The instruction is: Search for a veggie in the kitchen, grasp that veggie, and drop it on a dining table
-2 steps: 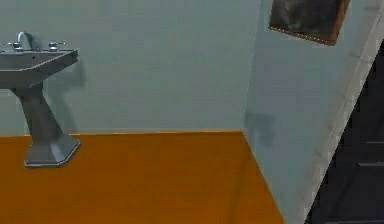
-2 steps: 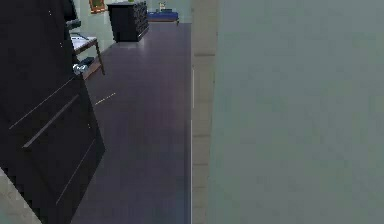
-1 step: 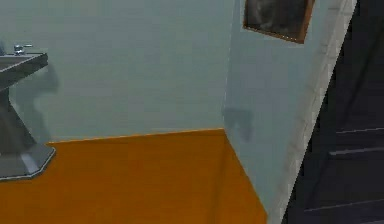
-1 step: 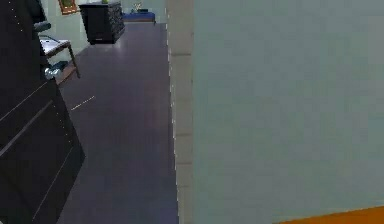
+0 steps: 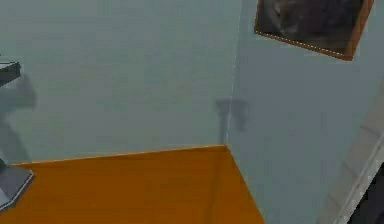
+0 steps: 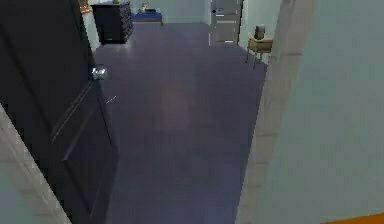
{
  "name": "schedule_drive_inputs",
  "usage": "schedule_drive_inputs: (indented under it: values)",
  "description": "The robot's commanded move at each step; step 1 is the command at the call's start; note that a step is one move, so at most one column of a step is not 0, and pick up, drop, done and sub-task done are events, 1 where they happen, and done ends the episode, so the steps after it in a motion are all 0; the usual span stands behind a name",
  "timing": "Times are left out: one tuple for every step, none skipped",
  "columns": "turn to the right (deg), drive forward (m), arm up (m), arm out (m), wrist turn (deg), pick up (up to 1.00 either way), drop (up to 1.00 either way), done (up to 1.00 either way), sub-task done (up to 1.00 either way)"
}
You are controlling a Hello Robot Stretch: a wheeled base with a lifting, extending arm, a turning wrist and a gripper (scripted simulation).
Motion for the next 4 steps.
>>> schedule_drive_inputs:
  values:
    - [45.0,0.0,0.0,0.0,0.0,0.0,0.0,0.0,0.0]
    - [36.0,0.0,0.0,0.0,0.0,0.0,0.0,0.0,0.0]
    - [0.0,0.9,0.0,0.0,0.0,0.0,0.0,0.0,0.0]
    - [12.0,0.0,0.0,0.0,0.0,0.0,0.0,0.0,0.0]
